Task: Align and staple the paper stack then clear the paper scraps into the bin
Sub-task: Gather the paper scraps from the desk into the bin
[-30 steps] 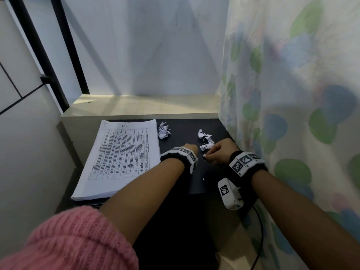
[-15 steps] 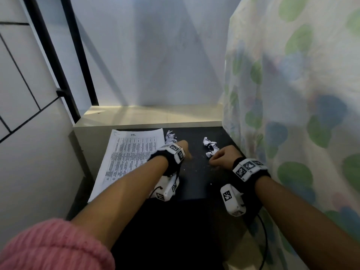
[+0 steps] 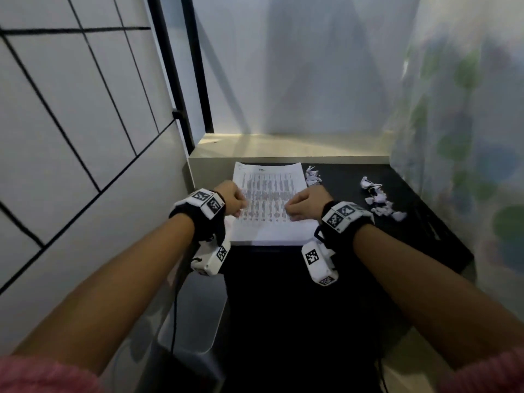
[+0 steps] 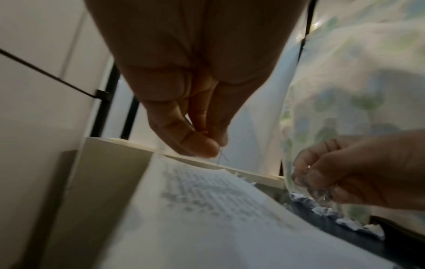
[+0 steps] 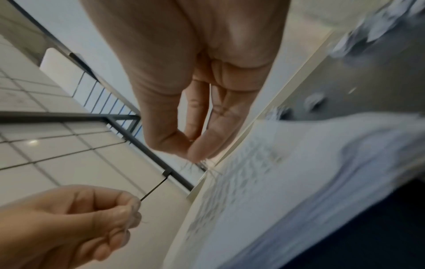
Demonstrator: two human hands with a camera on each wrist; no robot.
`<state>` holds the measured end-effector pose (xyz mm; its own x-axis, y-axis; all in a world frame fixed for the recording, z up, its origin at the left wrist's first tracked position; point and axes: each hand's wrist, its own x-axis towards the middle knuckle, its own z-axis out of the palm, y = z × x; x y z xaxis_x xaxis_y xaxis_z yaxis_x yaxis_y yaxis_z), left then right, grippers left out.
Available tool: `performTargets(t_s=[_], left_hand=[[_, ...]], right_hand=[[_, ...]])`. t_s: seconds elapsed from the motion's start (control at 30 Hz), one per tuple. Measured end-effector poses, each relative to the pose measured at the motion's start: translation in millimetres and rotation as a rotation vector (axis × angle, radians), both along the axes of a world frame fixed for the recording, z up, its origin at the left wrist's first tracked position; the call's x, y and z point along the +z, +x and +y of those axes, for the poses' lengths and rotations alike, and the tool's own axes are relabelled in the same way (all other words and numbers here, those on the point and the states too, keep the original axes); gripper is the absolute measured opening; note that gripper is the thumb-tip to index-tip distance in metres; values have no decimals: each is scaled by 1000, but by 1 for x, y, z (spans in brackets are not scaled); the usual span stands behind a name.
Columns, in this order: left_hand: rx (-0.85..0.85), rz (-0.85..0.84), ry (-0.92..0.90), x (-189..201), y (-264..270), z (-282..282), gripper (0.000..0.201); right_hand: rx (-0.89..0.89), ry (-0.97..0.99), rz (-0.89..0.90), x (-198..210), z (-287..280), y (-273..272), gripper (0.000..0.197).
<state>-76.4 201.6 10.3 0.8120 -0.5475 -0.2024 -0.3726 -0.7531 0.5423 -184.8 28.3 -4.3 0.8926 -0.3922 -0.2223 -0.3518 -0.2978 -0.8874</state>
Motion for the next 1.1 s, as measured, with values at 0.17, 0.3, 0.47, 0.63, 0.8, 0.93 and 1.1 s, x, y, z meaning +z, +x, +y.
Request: performTargets(t_s=[0.17, 0.3, 0.47, 0.63, 0.8, 0.93, 1.1], left_hand=[[126, 22, 74, -27, 12, 84, 19], [267, 98, 83, -68, 22, 134, 31], [334, 200, 95, -106, 14, 160, 28], [335, 261, 183, -154, 15, 177, 24], [344, 335, 262, -205, 21, 179, 19], [349, 366, 277, -240, 24, 178, 27], [338, 379, 310, -261, 36, 176, 30]], right_hand=[[156, 12, -14, -6, 78, 34, 14], [282, -102, -13, -20, 136, 52, 2], [483, -427, 40, -38, 189, 62, 17], [660, -545, 202, -84, 222, 78, 24], [642, -524, 373, -148, 233, 102, 25], [639, -516, 443, -198, 238, 115, 28], [581, -432, 522, -232, 233, 126, 30]])
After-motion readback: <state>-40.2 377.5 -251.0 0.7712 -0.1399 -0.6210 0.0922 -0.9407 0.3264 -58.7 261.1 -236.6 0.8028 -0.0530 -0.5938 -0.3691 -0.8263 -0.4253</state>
